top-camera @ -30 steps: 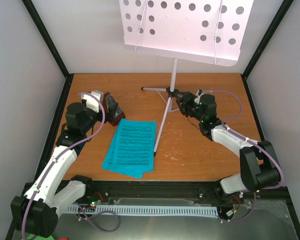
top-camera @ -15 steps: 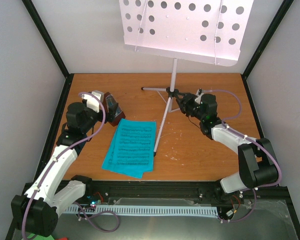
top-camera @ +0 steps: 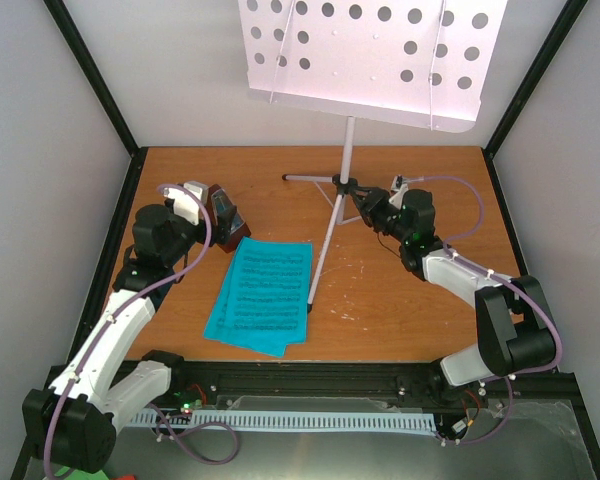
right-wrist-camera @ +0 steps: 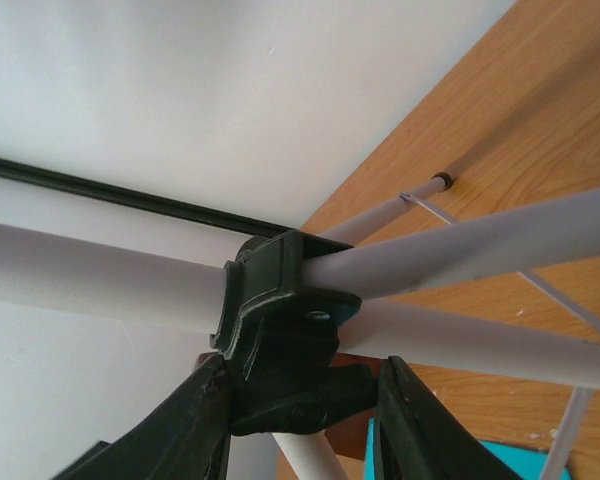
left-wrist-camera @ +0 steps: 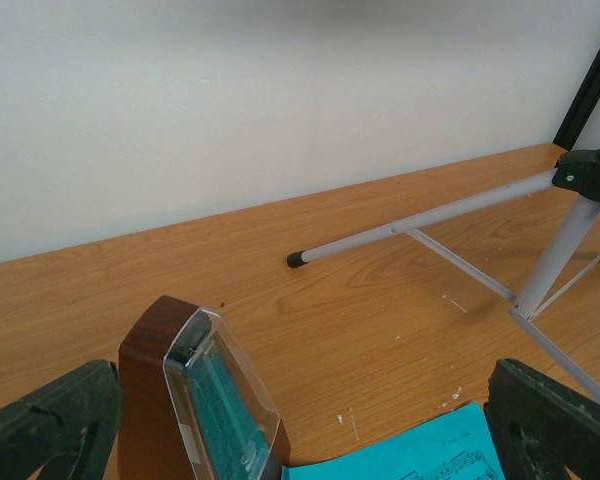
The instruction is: Pack up the instrument practice props
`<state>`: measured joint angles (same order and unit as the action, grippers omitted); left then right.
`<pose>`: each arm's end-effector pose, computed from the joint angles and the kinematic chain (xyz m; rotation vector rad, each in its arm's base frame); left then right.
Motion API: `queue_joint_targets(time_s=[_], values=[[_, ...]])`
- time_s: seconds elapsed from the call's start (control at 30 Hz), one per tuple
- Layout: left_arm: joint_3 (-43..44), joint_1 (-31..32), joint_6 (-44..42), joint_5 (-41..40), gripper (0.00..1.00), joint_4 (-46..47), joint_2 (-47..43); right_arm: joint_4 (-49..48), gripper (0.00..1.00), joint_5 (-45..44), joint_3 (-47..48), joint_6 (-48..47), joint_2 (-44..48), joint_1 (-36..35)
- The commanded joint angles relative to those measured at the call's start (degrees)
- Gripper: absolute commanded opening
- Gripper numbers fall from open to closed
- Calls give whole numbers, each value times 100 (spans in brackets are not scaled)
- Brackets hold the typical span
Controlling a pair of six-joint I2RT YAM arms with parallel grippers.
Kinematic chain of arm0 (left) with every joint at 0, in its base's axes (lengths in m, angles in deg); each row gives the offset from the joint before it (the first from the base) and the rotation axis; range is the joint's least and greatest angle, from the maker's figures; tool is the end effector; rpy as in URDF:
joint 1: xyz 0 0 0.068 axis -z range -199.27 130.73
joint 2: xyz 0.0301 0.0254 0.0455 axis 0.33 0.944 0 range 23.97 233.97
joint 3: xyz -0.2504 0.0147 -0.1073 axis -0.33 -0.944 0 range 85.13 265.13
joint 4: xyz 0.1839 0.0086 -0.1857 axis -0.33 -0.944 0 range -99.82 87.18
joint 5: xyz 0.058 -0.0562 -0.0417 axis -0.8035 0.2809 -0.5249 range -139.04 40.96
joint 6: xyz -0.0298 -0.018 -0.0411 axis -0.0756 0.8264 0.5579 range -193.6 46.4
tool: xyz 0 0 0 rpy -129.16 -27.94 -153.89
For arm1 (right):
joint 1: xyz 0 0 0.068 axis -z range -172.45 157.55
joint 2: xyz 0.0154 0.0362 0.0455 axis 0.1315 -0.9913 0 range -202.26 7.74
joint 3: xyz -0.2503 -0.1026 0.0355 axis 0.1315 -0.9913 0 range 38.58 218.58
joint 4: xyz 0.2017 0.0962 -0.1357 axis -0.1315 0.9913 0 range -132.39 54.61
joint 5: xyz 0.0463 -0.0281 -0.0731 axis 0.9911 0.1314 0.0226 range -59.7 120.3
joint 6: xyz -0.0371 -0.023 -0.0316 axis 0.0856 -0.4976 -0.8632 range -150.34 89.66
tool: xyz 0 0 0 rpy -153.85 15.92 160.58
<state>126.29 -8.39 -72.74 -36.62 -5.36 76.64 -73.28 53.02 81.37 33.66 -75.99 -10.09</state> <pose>0.2121 -0.0485 0.3070 0.3123 1.7965 -0.3418 0.3015 0.1103 0.2422 0.4585 1.8925 1.3446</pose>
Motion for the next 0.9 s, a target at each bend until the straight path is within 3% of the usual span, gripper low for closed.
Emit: queue_joint_targets(time_s=[0.0, 0.1, 0.2, 0.43, 0.63, 0.87], values=[[22, -50, -100, 16, 100, 149, 34, 33, 28, -206, -11, -1555, 214, 14], [20, -50, -105, 19, 99, 150, 46, 408, 30, -346, 79, -2280, 331, 13], [21, -51, -104, 11, 99, 141, 52, 694, 37, -313, 177, -2384, 527, 7], [18, -50, -99, 32, 99, 138, 62, 962, 66, -264, 274, -878, 806, 16], [25, -50, -95, 20, 99, 134, 49, 1249, 68, -262, 218, 376, 675, 8], [27, -50, -103, -10, 99, 134, 21, 1297, 65, -372, 217, 650, 506, 15]])
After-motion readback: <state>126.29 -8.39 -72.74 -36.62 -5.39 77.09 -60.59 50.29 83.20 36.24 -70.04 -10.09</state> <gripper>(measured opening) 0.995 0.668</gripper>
